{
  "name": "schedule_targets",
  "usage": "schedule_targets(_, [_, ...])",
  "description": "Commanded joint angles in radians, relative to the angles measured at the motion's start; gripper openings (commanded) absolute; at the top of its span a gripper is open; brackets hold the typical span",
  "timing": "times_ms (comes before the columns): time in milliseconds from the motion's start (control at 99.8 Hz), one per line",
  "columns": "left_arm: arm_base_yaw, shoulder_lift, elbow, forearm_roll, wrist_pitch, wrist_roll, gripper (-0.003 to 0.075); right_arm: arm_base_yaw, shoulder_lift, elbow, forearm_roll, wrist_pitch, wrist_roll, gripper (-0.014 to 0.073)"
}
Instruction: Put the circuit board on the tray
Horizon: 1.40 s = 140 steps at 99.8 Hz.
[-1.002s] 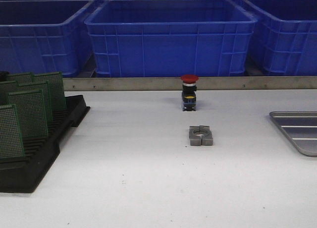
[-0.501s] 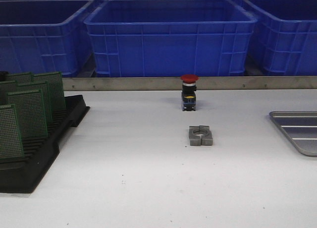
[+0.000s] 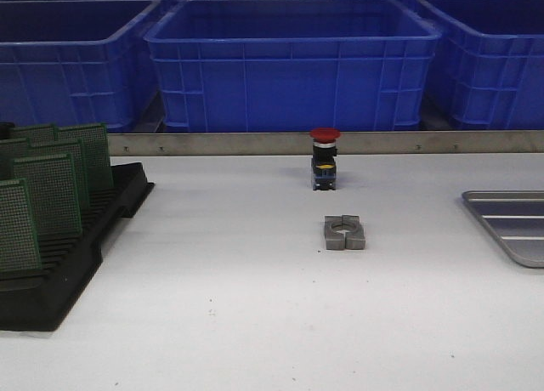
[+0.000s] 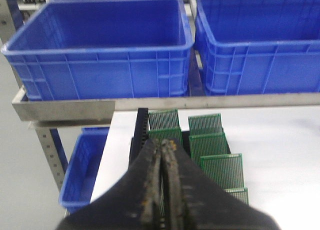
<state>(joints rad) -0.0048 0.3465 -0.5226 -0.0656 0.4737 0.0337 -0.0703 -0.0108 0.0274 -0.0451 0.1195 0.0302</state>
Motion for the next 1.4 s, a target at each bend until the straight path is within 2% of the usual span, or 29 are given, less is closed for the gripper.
schedule_targets(0, [-0.005,0.091,-0.088,0.001,-0.019,-0.003,0.007,-0.005,-0.022,-0.001,-0.012,-0.074,-0.001,-0.006])
schedule_targets(80, [-0.005,0.159,-0.136,0.001,0.03,-0.003,0.0181,-0.005,-0.022,-0.001,-0.012,-0.074,-0.001,-0.006])
schedule_targets(200, [-0.005,0.278,-0.218,0.001,0.125,-0.003,0.0398,-0.005,-0.022,-0.001,-0.012,-0.074,-0.001,-0.006])
schedule_targets(271, [-0.005,0.353,-0.264,0.001,0.191,0.002,0.0447,-0.005,-0.022,-0.001,-0.012,-0.074,-0.001,-0.006])
schedule_targets(431, [-0.005,0.54,-0.378,-0.063,0.365,0.163,0.0439,-0.005,-0.022,-0.001,-0.012,-0.074,-0.001,-0.006])
schedule_targets(581, [-0.022,0.715,-0.489,-0.175,0.514,0.455,0.0439,-0.005,-0.022,-0.001,-0.012,-0.074,-0.001,-0.006])
schedule_targets(741, [-0.091,0.865,-0.579,-0.2,0.544,0.701,0.0439,-0.005,-0.022,-0.001,-0.012,-0.074,-0.001,-0.006])
schedule_targets(972, [-0.206,1.024,-0.636,-0.153,0.56,1.034,0.0439,-0.005,-0.022,-0.001,-0.012,-0.074,-0.001,-0.006])
schedule_targets(1092, [-0.238,1.084,-0.639,-0.128,0.549,1.126,0.0438,-0.005,-0.022,-0.001,-0.012,-0.074,-0.001,-0.006])
schedule_targets(1393, [-0.251,1.206,-0.639,-0.091,0.492,1.13,0.0438,-0.005,-0.022,-0.001,-0.012,-0.074,-0.001,-0.006])
